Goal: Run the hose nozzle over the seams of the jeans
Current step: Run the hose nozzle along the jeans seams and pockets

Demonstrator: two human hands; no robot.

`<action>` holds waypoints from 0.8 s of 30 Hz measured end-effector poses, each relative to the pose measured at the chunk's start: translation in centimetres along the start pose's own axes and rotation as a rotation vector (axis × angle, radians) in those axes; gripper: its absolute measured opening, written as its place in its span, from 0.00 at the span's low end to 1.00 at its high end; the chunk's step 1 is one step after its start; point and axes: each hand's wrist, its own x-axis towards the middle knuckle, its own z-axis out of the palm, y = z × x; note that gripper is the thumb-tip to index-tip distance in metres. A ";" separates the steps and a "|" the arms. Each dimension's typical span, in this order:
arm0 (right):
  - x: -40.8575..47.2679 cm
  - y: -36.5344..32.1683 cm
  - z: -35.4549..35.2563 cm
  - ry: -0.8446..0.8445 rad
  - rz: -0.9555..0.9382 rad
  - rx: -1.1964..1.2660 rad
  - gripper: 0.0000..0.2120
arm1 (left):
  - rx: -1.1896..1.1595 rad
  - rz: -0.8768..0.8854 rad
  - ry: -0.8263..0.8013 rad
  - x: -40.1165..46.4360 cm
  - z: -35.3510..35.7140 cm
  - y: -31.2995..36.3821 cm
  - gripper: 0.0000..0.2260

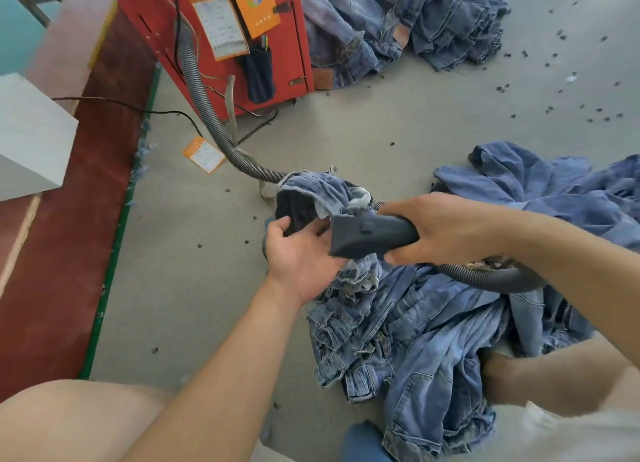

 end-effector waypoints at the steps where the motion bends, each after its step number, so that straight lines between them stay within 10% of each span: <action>1: -0.3 0.1 -0.5 0.047 -0.002 0.034 0.09 | 0.036 0.008 0.019 -0.1 -0.1 0.2 0.27; 11: -2.3 5.1 -2.7 0.245 0.127 -0.340 0.17 | 0.520 0.130 0.361 1.7 1.0 -1.7 0.11; 24: -1.4 2.6 0.3 0.263 0.000 -0.447 0.15 | 0.483 0.049 -0.078 -0.7 1.7 0.8 0.14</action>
